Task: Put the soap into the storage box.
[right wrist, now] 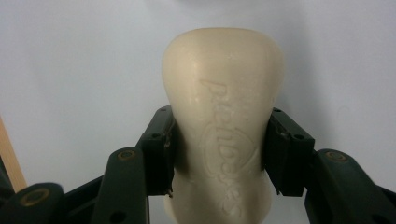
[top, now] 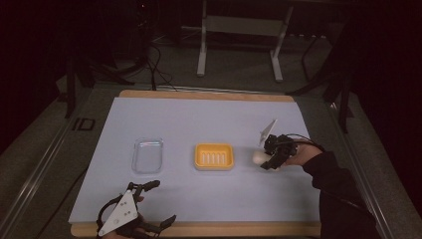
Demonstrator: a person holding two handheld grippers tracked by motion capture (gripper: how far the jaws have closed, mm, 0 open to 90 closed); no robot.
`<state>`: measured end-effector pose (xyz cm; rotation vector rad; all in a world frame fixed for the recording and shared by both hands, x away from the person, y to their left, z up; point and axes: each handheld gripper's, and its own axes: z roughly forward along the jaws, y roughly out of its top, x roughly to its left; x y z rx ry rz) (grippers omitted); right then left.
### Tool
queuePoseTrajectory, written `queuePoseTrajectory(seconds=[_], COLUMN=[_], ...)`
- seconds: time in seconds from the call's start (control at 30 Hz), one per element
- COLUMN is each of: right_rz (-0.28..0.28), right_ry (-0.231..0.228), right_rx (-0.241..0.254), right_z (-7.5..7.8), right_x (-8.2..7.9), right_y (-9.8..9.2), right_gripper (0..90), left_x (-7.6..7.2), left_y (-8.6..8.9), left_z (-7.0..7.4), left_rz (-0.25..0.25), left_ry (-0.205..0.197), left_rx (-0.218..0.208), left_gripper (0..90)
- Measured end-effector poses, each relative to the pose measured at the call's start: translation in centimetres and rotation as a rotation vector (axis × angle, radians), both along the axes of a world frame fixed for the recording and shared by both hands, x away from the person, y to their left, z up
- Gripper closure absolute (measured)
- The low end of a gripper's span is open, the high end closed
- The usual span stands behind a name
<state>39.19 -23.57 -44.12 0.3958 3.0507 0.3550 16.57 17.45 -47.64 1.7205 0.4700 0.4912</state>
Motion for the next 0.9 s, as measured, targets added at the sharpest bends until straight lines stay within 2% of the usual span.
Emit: queuePoseTrajectory(seconds=[0.27, 0.37, 0.9], right_rz=[0.052, 0.089, 0.196], right_ry=[0.015, 0.020, 0.029], right_rx=[-0.007, -0.024, -0.027], right_z=[0.4, 1.1, 2.6], right_x=[-0.1, -0.4, -0.7], right_y=[0.3, 0.8, 2.7], right_gripper=[50.0, 49.9, 49.9], left_x=[0.0, 0.0, 0.0], left_y=[0.0, 0.0, 0.0], left_z=[0.0, 0.0, 0.0], left_rz=[-0.001, -0.001, 0.000], left_ry=[0.000, 0.000, -0.002], left_rx=[0.003, 0.002, 0.003], left_gripper=[1.1, 1.1, 1.1])
